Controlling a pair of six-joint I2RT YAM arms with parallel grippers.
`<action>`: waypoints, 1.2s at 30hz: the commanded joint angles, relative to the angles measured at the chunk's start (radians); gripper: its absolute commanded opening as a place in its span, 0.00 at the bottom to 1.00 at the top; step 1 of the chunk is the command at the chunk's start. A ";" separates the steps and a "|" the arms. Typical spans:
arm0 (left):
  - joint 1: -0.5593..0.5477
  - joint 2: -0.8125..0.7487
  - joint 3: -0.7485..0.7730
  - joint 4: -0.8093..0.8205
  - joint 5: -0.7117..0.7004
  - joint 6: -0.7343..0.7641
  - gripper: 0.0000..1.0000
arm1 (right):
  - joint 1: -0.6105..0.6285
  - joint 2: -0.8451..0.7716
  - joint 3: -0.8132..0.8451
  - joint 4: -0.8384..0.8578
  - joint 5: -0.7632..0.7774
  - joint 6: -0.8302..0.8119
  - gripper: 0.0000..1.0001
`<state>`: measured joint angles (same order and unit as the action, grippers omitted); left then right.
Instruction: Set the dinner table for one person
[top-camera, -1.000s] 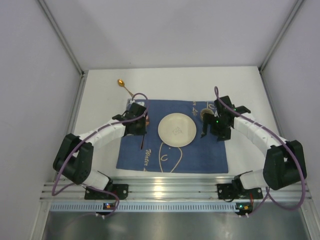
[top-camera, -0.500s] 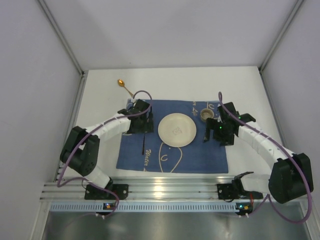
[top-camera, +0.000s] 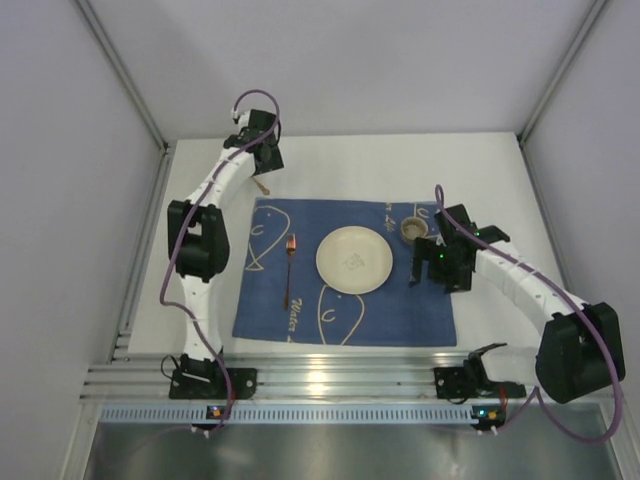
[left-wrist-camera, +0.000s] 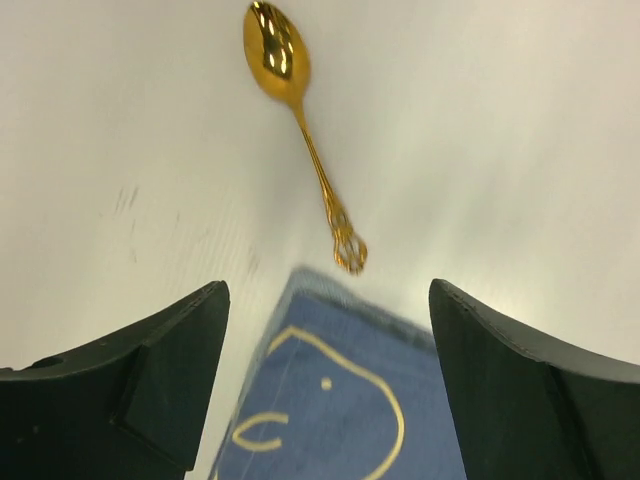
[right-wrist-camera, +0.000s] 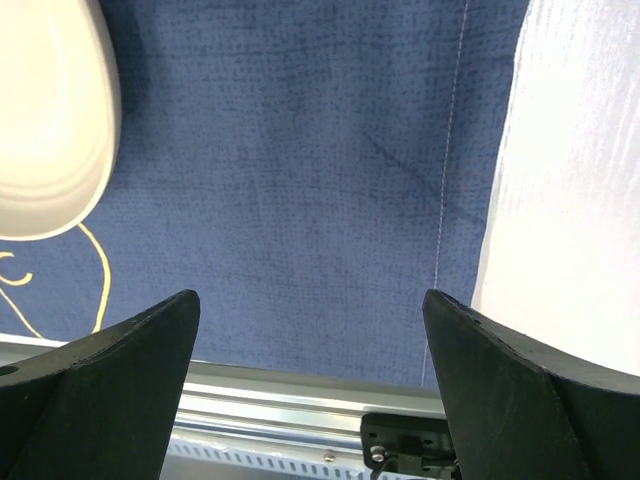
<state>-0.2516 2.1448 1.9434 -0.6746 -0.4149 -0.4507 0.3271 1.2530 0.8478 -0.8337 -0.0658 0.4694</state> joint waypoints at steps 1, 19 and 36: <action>0.018 0.166 0.170 -0.083 -0.074 -0.008 0.86 | 0.001 0.028 0.062 -0.021 0.041 -0.023 0.94; 0.117 0.454 0.381 0.014 0.007 -0.040 0.74 | -0.025 0.380 0.335 -0.082 0.098 -0.060 0.94; 0.153 0.506 0.385 0.012 0.116 -0.066 0.18 | -0.048 0.505 0.475 -0.111 0.086 -0.074 0.94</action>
<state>-0.1013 2.5919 2.3291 -0.6193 -0.3553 -0.5068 0.2913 1.7607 1.2919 -0.9195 0.0139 0.4072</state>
